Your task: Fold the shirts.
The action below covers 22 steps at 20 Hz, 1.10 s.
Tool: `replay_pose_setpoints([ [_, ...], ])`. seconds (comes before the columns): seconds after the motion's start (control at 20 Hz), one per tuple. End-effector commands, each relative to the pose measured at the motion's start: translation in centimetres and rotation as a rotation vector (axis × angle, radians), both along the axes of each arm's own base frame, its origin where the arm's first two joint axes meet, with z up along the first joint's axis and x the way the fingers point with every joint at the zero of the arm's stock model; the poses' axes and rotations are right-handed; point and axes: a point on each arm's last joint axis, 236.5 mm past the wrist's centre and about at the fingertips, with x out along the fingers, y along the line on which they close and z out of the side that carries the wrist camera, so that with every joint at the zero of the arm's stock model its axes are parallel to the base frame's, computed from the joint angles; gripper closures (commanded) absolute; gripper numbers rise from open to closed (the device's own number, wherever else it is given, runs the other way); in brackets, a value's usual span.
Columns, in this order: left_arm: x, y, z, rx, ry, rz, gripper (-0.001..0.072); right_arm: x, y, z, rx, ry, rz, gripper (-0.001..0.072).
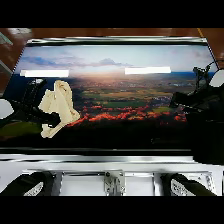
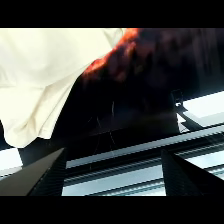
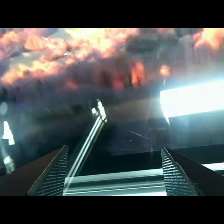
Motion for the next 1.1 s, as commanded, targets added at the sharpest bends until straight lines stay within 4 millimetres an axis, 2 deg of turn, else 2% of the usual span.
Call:
replay_pose_setpoints([
  [0.0, 0.0, 0.0, 0.0, 0.000, 0.000, 0.001, -0.0009, 0.0, 0.0, 0.0, 0.000, 0.000, 0.000, 0.0014],
  [0.85, 0.0, -0.1, 0.0, -0.004, -0.002, 0.001, -0.0009, 0.3, 0.0, 0.1, 0.001, -0.013, -0.001, 0.0014],
  [0.9, 0.5, -0.2, 0.2, -0.008, -0.021, 0.001, -0.0009, 0.4, 0.0, 0.1, 0.000, -0.018, -0.002, 0.0014],
  [1.05, 3.6, -1.2, 1.7, -0.056, -0.168, 0.004, -0.0009, 0.4, -0.1, 0.1, -0.003, -0.018, 0.000, 0.0014],
])
